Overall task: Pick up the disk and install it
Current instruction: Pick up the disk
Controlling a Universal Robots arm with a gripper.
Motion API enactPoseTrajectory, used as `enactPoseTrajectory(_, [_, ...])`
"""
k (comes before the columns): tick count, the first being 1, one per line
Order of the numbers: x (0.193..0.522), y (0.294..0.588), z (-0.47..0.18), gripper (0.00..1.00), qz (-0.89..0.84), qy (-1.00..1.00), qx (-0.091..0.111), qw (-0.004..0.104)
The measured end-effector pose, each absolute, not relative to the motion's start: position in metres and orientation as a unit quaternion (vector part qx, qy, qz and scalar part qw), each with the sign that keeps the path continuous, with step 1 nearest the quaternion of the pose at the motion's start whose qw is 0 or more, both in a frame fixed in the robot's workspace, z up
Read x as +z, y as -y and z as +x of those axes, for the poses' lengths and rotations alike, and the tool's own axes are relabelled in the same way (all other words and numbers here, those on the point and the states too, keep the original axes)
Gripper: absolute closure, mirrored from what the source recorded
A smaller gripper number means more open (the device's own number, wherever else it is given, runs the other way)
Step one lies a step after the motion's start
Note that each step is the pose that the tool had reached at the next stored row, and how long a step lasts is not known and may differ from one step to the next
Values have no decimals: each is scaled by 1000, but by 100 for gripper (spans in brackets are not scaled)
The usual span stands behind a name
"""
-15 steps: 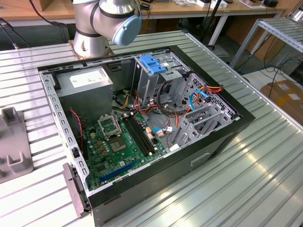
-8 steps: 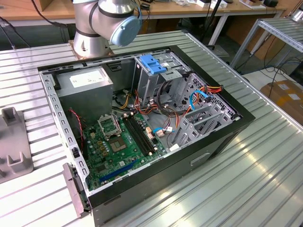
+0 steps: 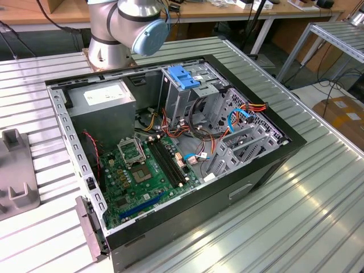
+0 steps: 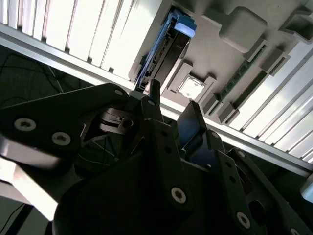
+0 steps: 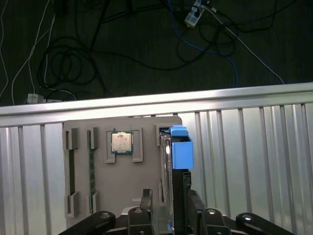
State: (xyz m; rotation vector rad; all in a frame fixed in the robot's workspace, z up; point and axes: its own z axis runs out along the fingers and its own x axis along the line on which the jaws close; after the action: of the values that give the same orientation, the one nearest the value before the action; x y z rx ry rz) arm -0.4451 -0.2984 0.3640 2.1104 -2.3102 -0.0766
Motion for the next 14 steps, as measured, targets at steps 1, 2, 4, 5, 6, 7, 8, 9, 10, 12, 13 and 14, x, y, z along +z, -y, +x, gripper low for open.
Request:
enactPoseTrajectory(1, [363,298,-446,58,674,738,-24,6])
enactPoseTrajectory(2, [363,298,-447,58,674,738,-24,6])
enactPoseTrajectory(4, [362,298,-449,58,674,738,-24,6])
enactPoseTrajectory(5, [361,297,-450,58,674,738,-24,6])
enactPoseTrajectory(6, [361,297,-450,58,674,738,-24,6])
enactPoseTrajectory(7, [361,297,-450,58,674,738,-24,6])
enactPoseTrajectory(8, [361,297,-450,58,674,738,-24,6])
enactPoseTrajectory(9, [361,297,-450,58,674,738,-25,6])
enactPoseTrajectory(10, [361,297,-451,58,674,738,-25,6])
enactPoseTrajectory(12, [361,297,-451,57,674,738,-25,6])
enactPoseTrajectory(13, [361,297,-451,57,674,738,-25,6])
enactPoseTrajectory(14, [361,297,-451,51,674,738,-25,6])
